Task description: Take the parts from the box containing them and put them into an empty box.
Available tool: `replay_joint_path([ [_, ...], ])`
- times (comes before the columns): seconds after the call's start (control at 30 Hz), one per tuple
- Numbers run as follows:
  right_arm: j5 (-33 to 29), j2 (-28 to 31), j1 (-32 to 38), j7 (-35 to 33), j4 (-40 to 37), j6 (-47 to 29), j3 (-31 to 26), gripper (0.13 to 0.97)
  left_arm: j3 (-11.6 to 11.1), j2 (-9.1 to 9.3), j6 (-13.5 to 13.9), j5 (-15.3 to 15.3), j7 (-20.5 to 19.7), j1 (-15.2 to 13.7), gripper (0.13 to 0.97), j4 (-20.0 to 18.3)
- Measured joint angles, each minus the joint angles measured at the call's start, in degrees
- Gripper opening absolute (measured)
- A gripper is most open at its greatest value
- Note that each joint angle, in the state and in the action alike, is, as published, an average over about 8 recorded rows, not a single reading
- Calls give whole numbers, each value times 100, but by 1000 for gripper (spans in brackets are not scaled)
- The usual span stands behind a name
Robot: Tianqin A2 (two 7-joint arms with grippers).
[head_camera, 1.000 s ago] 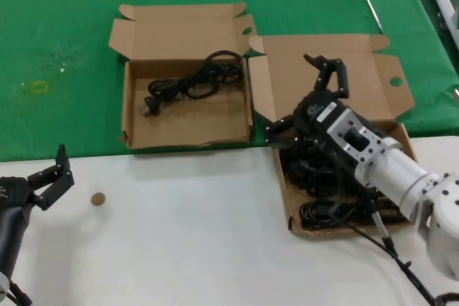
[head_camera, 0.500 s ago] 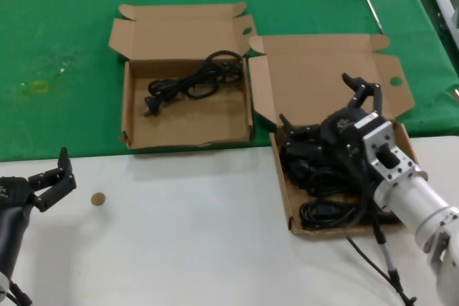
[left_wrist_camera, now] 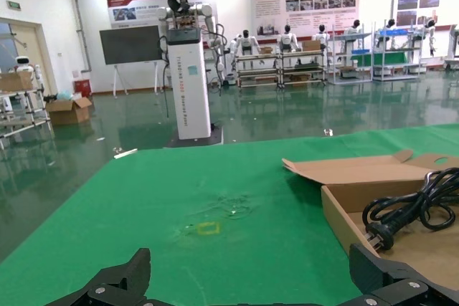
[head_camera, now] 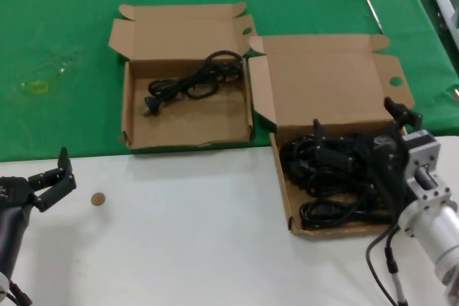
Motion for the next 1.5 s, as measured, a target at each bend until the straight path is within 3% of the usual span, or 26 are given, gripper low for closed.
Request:
replay_joint_path([
  [1.5,46,-10,-193,218,138,172,74,966,0,0,0,0,0,0,966,0],
])
